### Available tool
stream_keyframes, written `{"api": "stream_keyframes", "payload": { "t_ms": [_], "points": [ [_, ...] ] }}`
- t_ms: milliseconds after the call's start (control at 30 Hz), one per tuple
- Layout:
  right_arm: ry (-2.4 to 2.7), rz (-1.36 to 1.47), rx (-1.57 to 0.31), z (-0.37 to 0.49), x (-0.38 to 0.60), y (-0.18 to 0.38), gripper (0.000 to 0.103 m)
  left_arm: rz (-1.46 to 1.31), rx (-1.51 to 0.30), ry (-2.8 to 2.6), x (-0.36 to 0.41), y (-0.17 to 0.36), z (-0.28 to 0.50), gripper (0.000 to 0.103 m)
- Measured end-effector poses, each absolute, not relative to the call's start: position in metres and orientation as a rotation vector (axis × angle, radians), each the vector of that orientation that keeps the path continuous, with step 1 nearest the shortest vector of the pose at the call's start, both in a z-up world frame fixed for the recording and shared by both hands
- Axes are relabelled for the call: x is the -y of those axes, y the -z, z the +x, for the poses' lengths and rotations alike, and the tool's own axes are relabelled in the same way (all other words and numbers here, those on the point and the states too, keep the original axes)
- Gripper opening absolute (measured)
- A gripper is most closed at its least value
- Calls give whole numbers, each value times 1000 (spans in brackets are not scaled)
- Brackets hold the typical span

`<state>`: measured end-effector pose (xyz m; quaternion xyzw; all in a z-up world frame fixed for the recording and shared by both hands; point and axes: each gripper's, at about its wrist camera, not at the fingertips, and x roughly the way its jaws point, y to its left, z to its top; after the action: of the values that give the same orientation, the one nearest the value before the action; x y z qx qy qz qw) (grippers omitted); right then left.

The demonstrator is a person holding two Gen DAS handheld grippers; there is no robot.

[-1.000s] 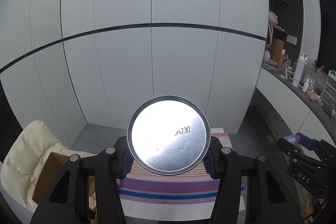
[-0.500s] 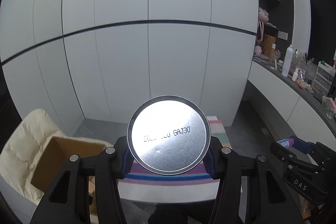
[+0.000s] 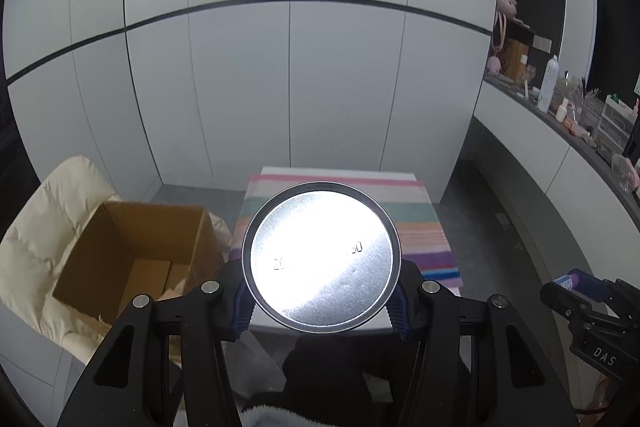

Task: Organize objects
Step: 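Lift the tin can and tube up off the cloth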

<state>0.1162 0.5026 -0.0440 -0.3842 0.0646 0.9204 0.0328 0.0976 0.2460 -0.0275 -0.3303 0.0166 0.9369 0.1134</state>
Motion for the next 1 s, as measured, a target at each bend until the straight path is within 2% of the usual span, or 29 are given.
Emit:
{"api": "stream_keyframes", "payload": {
  "t_ms": [200, 600, 1000],
  "points": [
    [-2796, -1200, -228, 127, -511, 53, 60, -1006, -34, -2731, -242, 41, 110, 54],
    [-2813, -1182, -209, 125, -507, 47, 60, -990, 31, -2754, -228, 27, 111, 54],
    [-2912, -1240, -84, 105, -462, 60, 60, -1053, 100, -2856, -177, 48, 115, 54]
  ]
}}
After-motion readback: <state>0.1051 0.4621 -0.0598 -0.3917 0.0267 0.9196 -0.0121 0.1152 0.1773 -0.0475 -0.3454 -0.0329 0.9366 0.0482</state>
